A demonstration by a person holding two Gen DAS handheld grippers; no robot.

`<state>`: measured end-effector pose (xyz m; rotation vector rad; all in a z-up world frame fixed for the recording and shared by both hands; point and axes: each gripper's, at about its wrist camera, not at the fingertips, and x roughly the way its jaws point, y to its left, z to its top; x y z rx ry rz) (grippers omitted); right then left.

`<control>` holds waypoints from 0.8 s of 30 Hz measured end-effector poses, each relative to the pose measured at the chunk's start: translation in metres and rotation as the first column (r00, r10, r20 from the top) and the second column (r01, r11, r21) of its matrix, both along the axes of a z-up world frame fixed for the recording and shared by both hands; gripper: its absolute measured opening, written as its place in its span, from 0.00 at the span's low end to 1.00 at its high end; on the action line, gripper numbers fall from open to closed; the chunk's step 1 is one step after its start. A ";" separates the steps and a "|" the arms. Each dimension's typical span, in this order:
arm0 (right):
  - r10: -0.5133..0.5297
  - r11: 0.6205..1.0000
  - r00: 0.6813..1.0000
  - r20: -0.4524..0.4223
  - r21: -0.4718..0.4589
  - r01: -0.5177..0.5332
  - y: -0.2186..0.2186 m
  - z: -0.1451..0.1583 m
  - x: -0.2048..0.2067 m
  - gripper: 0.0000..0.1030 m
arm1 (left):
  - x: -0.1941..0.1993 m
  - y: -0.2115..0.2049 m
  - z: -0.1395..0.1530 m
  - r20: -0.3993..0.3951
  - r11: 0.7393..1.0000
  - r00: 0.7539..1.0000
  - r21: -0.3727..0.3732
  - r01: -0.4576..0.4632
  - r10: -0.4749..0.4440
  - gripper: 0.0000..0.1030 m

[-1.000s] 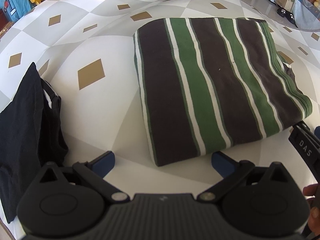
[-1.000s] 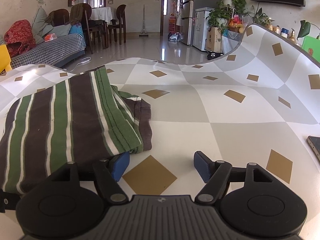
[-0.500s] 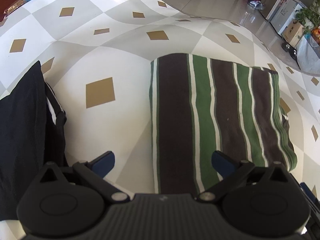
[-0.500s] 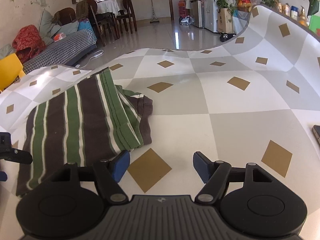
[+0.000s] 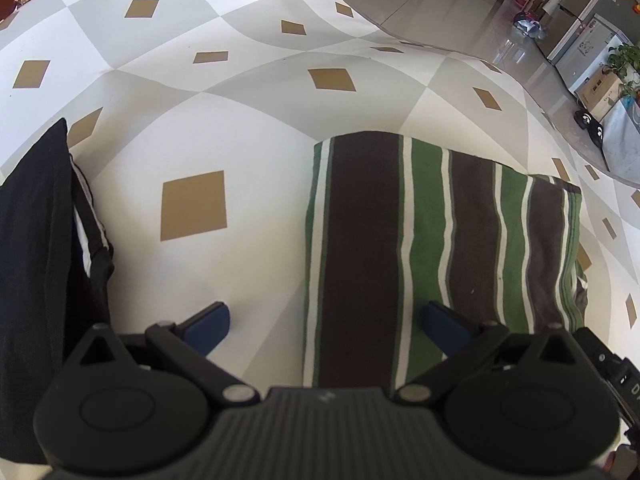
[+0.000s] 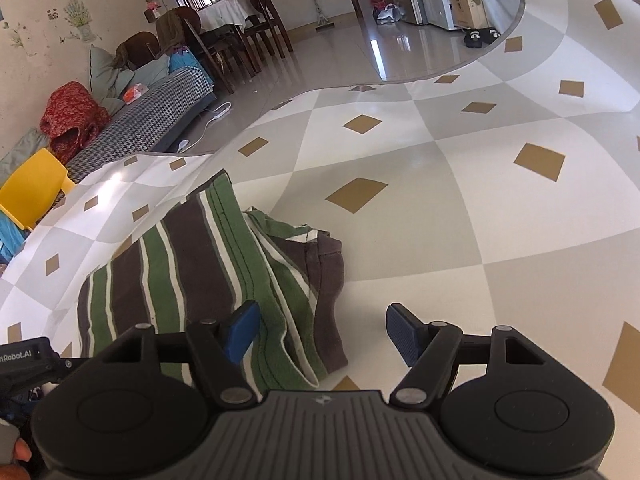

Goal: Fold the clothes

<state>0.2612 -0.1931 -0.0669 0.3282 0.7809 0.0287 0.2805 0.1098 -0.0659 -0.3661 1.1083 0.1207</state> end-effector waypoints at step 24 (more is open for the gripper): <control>0.329 0.935 0.944 0.037 -0.152 -0.320 0.064 -0.009 -0.014 0.31 | -0.007 -0.033 -0.003 0.113 0.982 0.978 0.085 0.167 -0.177 0.92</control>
